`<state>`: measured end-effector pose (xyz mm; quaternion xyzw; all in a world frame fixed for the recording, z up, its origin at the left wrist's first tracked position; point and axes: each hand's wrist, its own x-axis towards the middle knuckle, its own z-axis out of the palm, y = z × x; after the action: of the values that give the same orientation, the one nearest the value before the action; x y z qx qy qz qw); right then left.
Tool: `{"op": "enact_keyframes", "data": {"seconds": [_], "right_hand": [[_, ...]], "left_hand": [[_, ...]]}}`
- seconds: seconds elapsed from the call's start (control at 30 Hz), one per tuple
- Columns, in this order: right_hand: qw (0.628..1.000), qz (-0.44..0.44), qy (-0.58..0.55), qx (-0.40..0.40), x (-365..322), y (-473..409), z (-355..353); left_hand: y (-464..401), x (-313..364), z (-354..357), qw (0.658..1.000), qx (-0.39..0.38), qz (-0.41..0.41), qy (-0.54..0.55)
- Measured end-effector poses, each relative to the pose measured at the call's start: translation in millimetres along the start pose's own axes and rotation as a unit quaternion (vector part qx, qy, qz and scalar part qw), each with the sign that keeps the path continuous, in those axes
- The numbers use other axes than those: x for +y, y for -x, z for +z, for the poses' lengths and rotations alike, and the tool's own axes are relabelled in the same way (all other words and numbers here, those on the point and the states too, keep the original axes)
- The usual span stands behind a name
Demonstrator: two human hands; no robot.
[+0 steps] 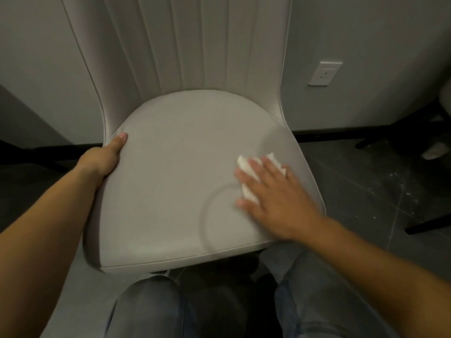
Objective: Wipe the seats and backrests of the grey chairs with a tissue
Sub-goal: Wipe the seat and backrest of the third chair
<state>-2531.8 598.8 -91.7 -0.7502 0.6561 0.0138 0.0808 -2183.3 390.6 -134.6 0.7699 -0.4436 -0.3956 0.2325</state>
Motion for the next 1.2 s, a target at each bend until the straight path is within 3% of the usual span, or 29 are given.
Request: {"op": "enact_keyframes", "data": {"seconds": [0.1,0.2,0.4,0.5,0.6,0.77,0.9,1.03,1.13,1.2], "right_hand": [[0.995,0.087,-0.042,-0.005,25.9,-32.4,-7.3],[0.992,0.112,-0.058,-0.011,11.9,-48.4,-6.0],[0.988,-0.145,-0.050,0.032,-140.2,-32.3,14.8],[0.980,-0.194,-0.039,0.027,-210.3,-28.2,27.9],[0.979,-0.203,-0.006,0.012,-228.8,-31.8,28.7],[0.979,-0.197,-0.002,0.045,-181.2,-13.1,29.9],[0.993,-0.105,-0.005,0.049,-102.5,2.6,19.6],[0.999,0.040,0.006,0.018,-22.1,-2.9,5.7],[0.996,0.088,-0.022,0.023,-0.7,-32.0,4.5],[0.994,0.097,-0.042,0.034,-1.6,-60.0,4.9]], "left_hand": [[-1.3,1.3,-1.3,1.000,0.006,-0.006,-0.008],[0.7,1.0,-0.7,0.999,0.019,-0.005,-0.033],[10.0,6.0,-3.4,0.999,0.014,-0.002,-0.043],[13.3,7.8,-3.6,0.999,0.013,0.003,-0.047],[12.7,8.0,-2.8,0.999,0.008,0.005,-0.048],[1.9,2.9,0.9,0.998,0.011,0.015,-0.067],[-6.7,1.6,2.6,0.993,0.027,0.025,-0.115],[-14.8,10.1,-2.4,0.970,0.066,0.118,-0.202],[-20.8,30.7,-10.5,0.968,0.074,0.106,-0.215],[-19.0,46.1,-14.8,0.959,0.126,0.140,-0.212]]}}
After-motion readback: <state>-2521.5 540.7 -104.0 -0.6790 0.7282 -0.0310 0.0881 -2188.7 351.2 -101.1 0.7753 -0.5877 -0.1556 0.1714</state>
